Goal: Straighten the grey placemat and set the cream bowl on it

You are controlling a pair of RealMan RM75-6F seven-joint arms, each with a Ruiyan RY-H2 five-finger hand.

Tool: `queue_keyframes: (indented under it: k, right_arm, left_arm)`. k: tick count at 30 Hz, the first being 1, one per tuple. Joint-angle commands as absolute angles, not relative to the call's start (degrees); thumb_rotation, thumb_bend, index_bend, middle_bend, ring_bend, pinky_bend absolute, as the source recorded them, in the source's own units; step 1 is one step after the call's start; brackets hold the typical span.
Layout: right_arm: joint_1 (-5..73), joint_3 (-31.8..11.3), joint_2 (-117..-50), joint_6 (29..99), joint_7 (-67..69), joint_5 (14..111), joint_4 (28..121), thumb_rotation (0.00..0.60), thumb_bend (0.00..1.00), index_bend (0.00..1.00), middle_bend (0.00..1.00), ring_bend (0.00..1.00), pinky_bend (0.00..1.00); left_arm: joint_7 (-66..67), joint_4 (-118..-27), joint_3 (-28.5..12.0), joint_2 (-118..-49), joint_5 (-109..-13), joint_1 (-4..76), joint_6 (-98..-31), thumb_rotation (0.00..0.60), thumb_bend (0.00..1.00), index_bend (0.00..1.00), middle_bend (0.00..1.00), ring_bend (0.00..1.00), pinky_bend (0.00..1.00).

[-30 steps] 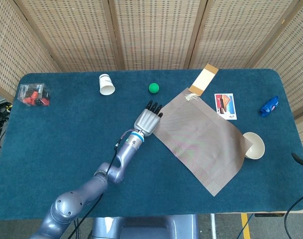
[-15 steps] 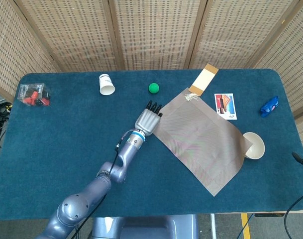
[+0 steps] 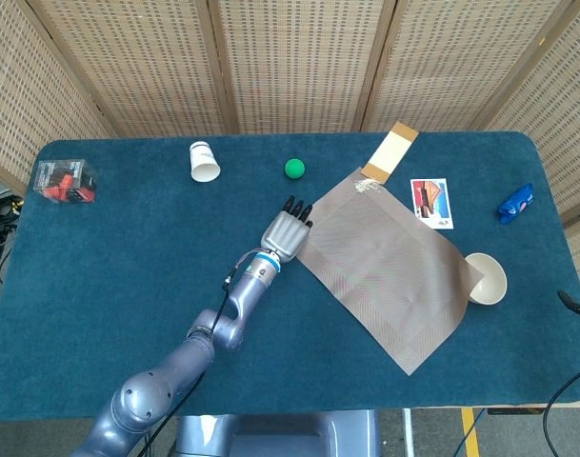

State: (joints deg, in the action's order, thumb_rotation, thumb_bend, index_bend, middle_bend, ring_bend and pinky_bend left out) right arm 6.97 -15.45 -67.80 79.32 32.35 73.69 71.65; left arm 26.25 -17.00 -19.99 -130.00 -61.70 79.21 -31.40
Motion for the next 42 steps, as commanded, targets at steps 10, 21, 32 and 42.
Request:
queue_keyframes:
  k: [10, 21, 32, 42]
  right_arm:
    - [6.71, -15.47, -67.43, 80.06, 32.79, 74.32, 72.43, 0.600, 0.20, 0.07, 0.00, 0.00, 0.00]
    - [6.68, -15.61, -67.56, 80.45, 33.18, 74.53, 72.35, 0.600, 0.20, 0.08, 0.00, 0.00, 0.00]
    - [6.73, -15.60, -67.67, 80.30, 33.56, 74.60, 72.13, 0.600, 0.20, 0.09, 0.00, 0.00, 0.00]
    - [6.72, -15.46, -67.67, 80.60, 33.04, 74.93, 72.43, 0.600, 0.20, 0.09, 0.00, 0.00, 0.00]
  left_arm:
    - [26.49, -17.95, -18.10, -130.00, -59.49, 79.05, -32.58, 0.600, 0.48, 0.37, 0.00, 0.00, 0.00]
    - [26.81, -18.12, -17.08, -130.00, -58.04, 78.94, -33.64, 0.600, 0.48, 0.68, 0.00, 0.00, 0.00]
    - [26.80, -17.59, -16.13, -130.00, -57.45, 78.15, -34.25, 0.600, 0.48, 0.77, 0.00, 0.00, 0.00]
    - [23.06, -17.52, -14.10, -130.00, -61.29, 75.73, -37.44, 0.600, 0.48, 0.80, 0.00, 0.00, 0.00]
